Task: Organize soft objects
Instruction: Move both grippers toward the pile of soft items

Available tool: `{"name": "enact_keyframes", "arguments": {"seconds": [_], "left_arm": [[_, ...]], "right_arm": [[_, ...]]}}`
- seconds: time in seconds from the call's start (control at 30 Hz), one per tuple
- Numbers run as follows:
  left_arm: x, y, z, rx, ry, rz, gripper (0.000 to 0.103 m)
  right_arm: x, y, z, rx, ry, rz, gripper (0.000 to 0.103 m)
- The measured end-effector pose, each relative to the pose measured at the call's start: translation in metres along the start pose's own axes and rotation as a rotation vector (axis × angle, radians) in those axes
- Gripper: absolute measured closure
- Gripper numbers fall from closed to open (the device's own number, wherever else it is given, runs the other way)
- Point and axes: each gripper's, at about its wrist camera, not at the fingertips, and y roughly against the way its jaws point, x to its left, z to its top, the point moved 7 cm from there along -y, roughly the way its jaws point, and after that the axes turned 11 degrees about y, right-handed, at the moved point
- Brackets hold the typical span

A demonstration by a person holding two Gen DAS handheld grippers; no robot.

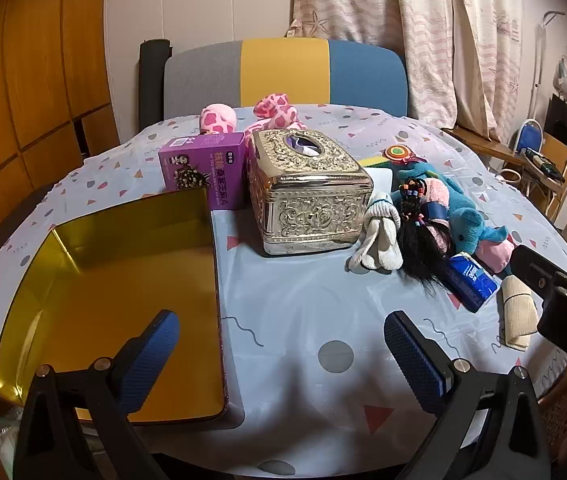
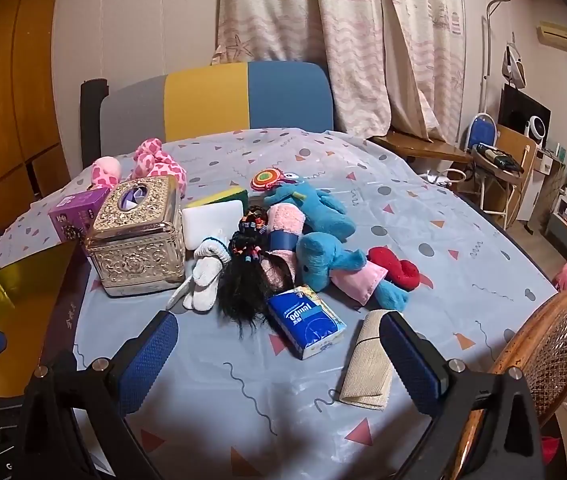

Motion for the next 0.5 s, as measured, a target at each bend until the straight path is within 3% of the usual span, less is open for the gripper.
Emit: {"name": "enact_keyframes", "arguments": {"seconds": [0.5], "left_arm": [[-0.0015, 0.0008, -0.0011, -0.003, 0.001, -0.008, 0.0]], "right_arm": [[-0.0059, -0.0012, -0.0003, 0.006, -0.012, 0.003, 0.0]]}}
